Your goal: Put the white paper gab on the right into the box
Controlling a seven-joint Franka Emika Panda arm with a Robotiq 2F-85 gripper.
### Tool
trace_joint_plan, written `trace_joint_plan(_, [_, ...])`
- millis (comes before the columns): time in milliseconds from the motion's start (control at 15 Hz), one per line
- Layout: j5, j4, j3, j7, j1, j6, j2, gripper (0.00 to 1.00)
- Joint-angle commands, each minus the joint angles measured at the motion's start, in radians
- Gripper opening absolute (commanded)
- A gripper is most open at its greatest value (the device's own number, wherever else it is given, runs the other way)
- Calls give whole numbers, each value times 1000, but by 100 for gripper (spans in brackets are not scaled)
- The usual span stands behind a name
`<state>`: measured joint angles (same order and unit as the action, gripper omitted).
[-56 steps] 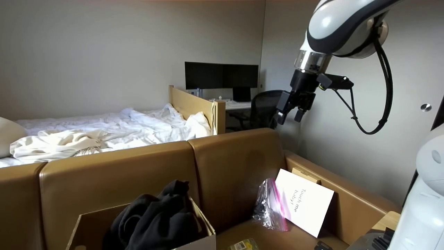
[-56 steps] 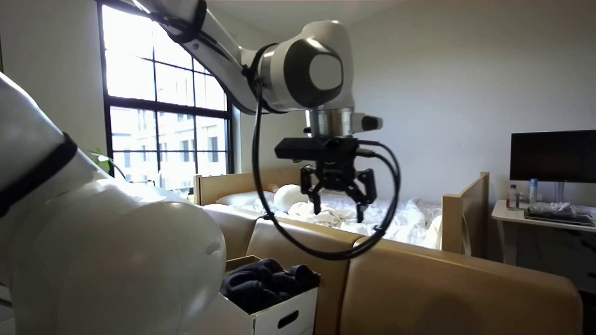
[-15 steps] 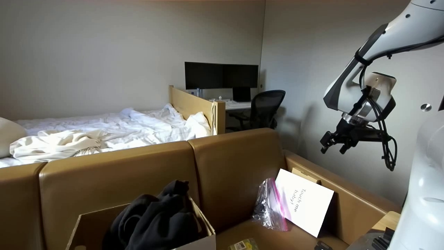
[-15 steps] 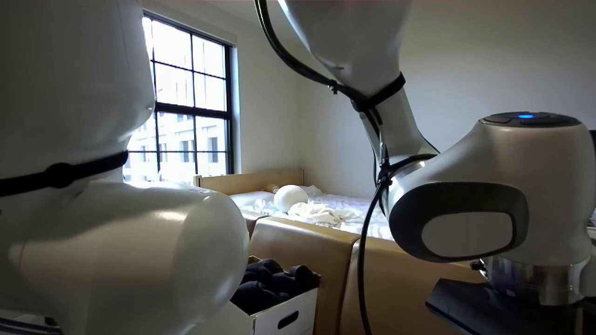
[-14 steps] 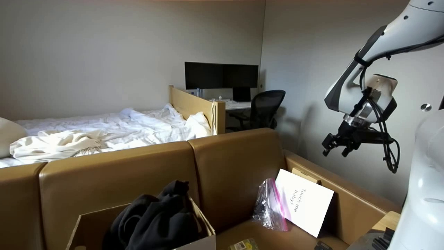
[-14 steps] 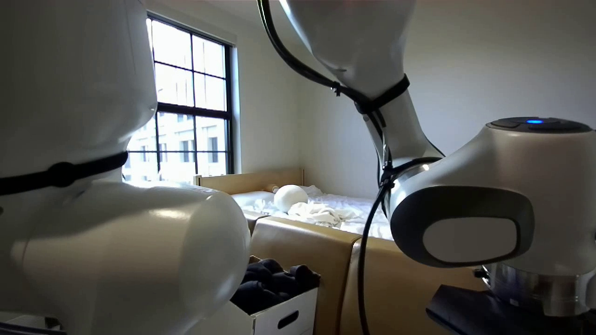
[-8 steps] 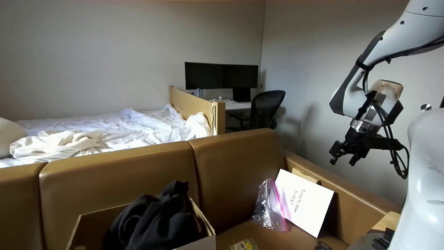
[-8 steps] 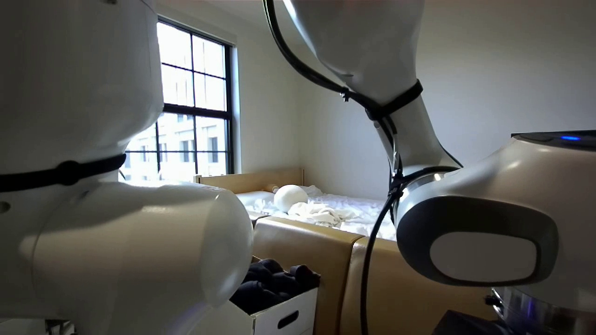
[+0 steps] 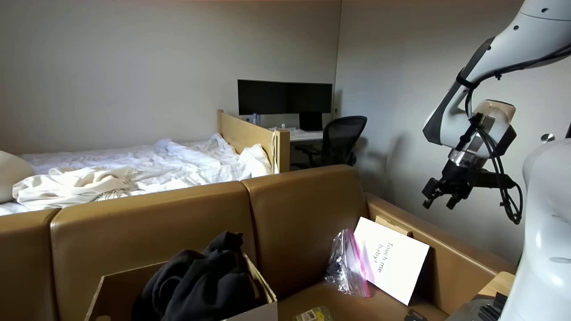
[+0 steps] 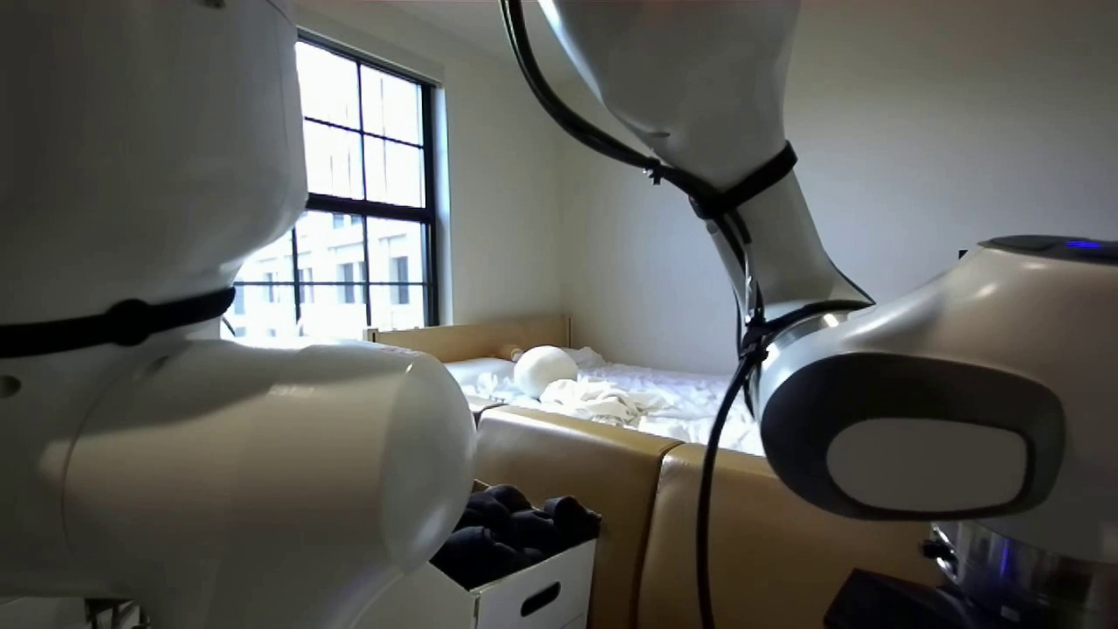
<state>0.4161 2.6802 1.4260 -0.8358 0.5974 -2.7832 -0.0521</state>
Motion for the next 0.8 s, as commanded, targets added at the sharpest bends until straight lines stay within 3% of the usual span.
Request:
trace_joint_plan(0, [-86,-157,-14,13,32,227,114,100])
trace_joint_plan(133, [-119,-238,-15,-5,40,392,133,100])
trace_joint_plan(267, [-98,-252,-42,-29,21,406,214,100])
trace_joint_plan(400, [-40,-203,-107,-57,-48,325,278,100])
trace_joint_plan(533, [61,-176,-207,-73,-145,297,300,100])
trace_joint_plan(733, [321,-174,-436,-167,-351,230,323,100])
